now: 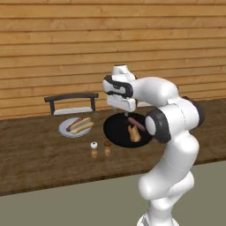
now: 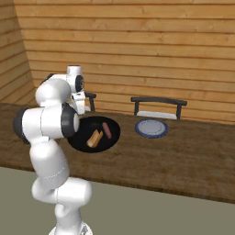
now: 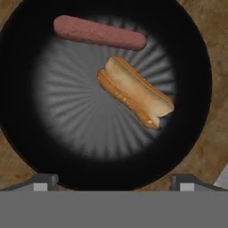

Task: Place one bun and one sausage from the bowl on each plate.

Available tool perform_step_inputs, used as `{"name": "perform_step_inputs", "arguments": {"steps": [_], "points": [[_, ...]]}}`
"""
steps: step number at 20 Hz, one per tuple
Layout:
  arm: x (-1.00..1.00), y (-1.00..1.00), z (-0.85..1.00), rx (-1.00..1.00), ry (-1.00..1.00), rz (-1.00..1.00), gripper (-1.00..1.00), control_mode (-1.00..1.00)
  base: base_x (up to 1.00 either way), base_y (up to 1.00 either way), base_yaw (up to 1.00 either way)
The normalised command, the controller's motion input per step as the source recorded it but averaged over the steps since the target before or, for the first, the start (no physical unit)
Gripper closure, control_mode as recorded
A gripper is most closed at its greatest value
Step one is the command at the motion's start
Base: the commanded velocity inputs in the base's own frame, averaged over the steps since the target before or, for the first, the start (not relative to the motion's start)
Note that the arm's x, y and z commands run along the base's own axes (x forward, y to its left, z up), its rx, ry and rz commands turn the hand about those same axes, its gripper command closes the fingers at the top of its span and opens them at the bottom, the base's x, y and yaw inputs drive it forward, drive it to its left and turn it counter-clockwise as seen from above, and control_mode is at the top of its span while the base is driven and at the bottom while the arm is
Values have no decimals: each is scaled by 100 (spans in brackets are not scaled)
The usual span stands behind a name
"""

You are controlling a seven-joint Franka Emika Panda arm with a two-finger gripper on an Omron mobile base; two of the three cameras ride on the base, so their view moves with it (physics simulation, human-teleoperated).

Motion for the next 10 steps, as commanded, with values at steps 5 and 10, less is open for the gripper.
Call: {"name": "perform_step_inputs", "arguments": {"steps": [5, 10], "points": [[-24, -97, -2, -6, -8, 54, -100, -100, 0, 0, 0], [-25, -45, -40, -3, -2, 40, -100, -100, 0, 0, 0]]}}
